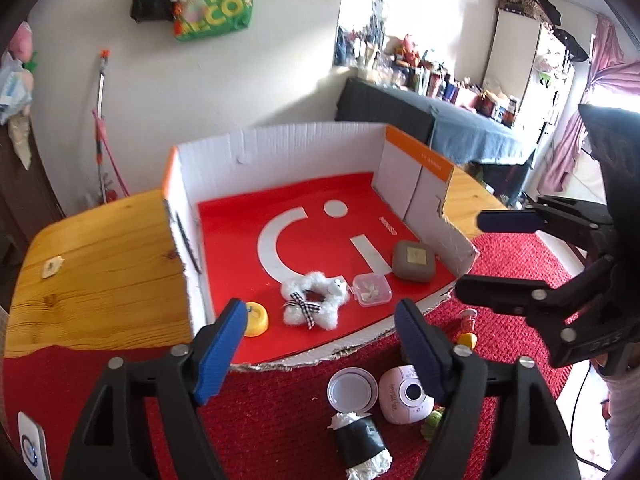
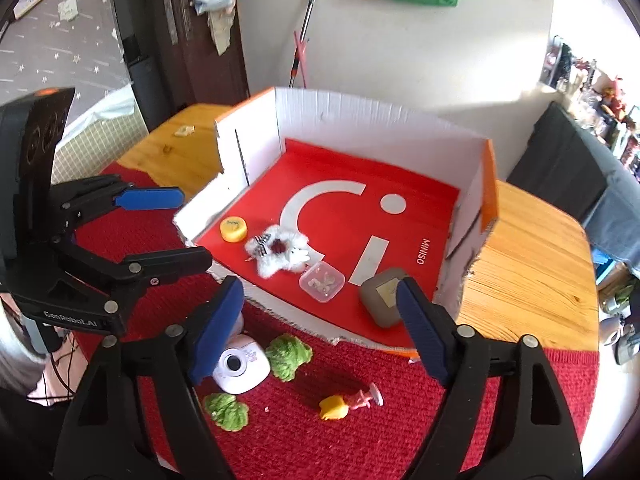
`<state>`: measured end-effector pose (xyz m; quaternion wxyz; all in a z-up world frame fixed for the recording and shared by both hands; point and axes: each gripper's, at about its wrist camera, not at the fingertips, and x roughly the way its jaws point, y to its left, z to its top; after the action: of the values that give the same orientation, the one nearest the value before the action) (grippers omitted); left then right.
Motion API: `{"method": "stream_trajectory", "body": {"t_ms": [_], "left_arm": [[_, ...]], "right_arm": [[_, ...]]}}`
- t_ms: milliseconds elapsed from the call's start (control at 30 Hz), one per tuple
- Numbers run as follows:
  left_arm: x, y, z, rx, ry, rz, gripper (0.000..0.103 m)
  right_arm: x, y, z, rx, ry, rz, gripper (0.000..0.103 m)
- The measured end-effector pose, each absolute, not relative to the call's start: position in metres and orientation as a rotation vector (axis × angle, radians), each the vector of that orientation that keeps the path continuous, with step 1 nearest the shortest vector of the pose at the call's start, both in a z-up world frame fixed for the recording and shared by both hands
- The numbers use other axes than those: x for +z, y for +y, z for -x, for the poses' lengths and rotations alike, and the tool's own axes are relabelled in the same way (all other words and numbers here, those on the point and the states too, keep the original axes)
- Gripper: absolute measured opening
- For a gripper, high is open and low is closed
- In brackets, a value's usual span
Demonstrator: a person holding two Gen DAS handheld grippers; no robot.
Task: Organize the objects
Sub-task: 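Withdraw both tools from the box toward remaining items on the rug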
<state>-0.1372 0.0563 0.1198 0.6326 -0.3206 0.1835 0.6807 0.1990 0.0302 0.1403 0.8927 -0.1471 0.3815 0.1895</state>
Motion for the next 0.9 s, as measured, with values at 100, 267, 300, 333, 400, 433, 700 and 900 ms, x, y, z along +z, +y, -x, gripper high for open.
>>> {"method": "stream_trajectory", "body": {"t_ms": [100,267,300,333,400,433,700,900], "left_arm": [[0.124,0.045,0.134,1.591,0.399,0.705,0.085],[0.128,0.026,0.131,1.629,0.345,0.687,0.091],[0.128,0.021,0.130,1.637,0.331,0.686,0.091],[0.128,0.018,0.129,1.646,0.322,0.685,0.092],[0.126,0.010,0.128,1.669,0.300,0.683,0.096],[0.125,0.006,0.127,1.676,0.294,0.683,0.097],[0.102,-0.014,0.117,1.696,0.263,0.735,0.101],[0.077,-0.019,0.110,1.697,0.273,0.798,0.101]], "right_arm": [[0.149,0.028,-0.184,0.370,0.745,0.297,0.086],[0.155,0.023,-0.163,0.334,0.698,0.278,0.089],[0.154,0.022,-0.158,0.322,0.686,0.272,0.090],[0.153,0.021,-0.156,0.315,0.680,0.269,0.091],[0.148,0.019,-0.148,0.285,0.661,0.266,0.093],[0.145,0.018,-0.145,0.269,0.651,0.267,0.093],[0.120,0.003,-0.120,0.205,0.636,0.180,0.093],[0.097,-0.015,-0.111,0.161,0.663,0.090,0.094]]}}
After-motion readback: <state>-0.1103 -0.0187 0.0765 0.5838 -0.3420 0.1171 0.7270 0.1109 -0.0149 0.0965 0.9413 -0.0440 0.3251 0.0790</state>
